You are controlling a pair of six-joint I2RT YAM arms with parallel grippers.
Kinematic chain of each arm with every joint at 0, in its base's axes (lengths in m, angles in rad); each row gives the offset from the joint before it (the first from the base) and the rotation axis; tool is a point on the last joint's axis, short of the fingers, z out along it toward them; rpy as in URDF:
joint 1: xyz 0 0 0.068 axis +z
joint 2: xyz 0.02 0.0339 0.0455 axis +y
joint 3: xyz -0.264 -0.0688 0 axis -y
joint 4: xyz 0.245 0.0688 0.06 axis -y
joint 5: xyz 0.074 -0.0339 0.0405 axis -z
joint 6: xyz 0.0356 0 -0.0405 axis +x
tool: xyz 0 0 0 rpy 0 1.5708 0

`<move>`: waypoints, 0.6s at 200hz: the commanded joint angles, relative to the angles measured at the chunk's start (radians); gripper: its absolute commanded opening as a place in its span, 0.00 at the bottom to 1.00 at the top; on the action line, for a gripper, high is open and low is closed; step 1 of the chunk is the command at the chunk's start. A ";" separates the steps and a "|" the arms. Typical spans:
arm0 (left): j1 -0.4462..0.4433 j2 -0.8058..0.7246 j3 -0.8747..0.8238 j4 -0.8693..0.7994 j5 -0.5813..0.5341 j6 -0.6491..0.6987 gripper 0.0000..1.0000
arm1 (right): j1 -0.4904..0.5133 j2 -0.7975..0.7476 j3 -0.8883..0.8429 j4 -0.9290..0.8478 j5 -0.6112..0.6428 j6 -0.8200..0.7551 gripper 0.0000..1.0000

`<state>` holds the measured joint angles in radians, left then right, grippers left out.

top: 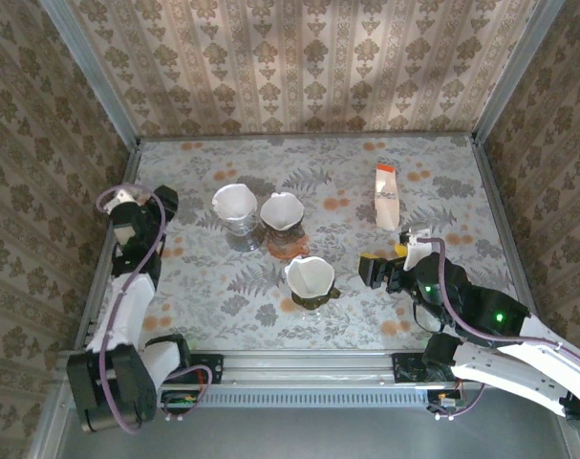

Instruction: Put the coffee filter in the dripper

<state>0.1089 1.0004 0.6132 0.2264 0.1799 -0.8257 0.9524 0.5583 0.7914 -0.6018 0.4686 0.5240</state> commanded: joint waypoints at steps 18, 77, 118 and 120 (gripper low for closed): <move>-0.024 0.003 0.111 -0.348 -0.141 0.356 1.00 | -0.006 0.013 0.003 0.008 0.106 -0.015 1.00; -0.056 0.090 -0.017 -0.113 -0.148 0.695 1.00 | -0.006 -0.003 -0.021 0.020 0.196 0.004 1.00; -0.060 0.181 -0.116 0.069 -0.177 0.765 1.00 | -0.007 -0.005 -0.032 0.024 0.243 -0.004 1.00; -0.061 0.184 -0.119 0.074 -0.179 0.766 1.00 | -0.007 -0.005 -0.033 0.024 0.245 -0.004 1.00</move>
<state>0.0521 1.1526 0.5274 0.1738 0.0383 -0.1631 0.9516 0.5667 0.7731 -0.6006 0.6437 0.5228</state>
